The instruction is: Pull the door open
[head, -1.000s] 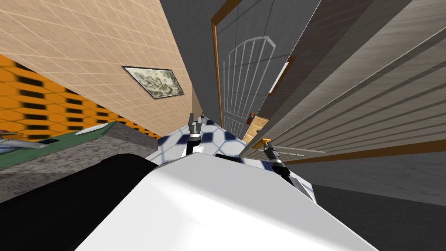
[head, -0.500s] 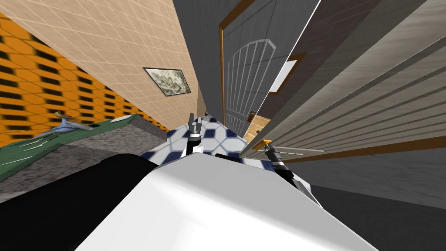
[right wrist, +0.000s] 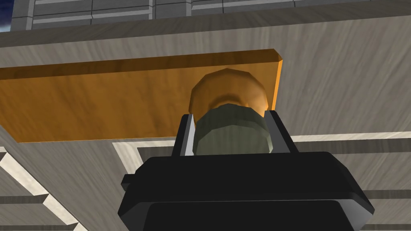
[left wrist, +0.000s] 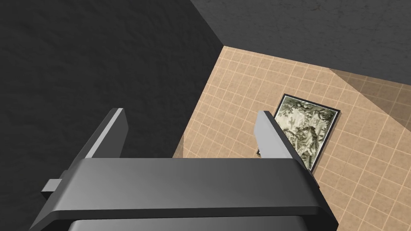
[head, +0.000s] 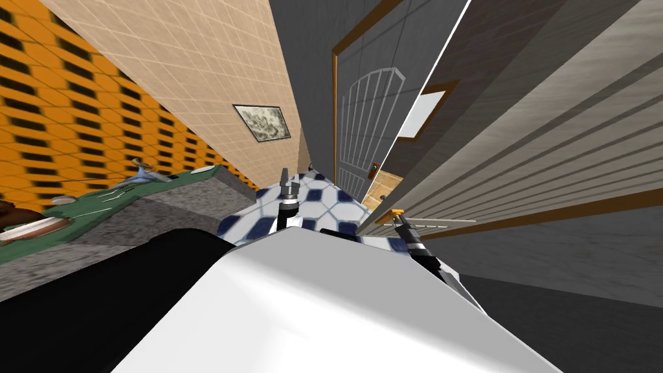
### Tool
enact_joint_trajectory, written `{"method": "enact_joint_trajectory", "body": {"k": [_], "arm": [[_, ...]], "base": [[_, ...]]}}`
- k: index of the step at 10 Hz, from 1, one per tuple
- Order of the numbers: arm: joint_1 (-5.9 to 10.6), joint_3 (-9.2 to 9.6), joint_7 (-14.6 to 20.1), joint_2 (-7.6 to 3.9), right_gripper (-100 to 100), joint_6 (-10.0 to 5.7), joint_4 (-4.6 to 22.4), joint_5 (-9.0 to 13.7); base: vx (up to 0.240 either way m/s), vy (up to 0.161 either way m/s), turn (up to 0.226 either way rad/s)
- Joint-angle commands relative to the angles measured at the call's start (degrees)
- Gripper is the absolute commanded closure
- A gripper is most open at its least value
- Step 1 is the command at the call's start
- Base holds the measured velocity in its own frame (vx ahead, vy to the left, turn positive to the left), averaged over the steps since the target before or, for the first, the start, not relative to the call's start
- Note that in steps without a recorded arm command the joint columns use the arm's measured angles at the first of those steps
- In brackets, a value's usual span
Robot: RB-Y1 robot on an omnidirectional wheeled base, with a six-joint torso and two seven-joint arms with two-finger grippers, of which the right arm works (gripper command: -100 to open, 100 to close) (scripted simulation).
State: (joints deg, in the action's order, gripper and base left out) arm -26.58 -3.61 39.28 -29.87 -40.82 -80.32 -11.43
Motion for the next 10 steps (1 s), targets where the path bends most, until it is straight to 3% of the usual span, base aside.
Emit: {"method": "enact_joint_trajectory", "body": {"k": [1, 10], "arm": [[0.02, 0.16, 0.3, -0.36, 100, -0.96, 0.3, -0.1], [-0.33, 0.5, 2.6, -3.44, 100, -6.97, 3.3, -0.7]], "base": [[-0.192, -0.066, 0.129], [-0.197, -0.093, 0.122]]}}
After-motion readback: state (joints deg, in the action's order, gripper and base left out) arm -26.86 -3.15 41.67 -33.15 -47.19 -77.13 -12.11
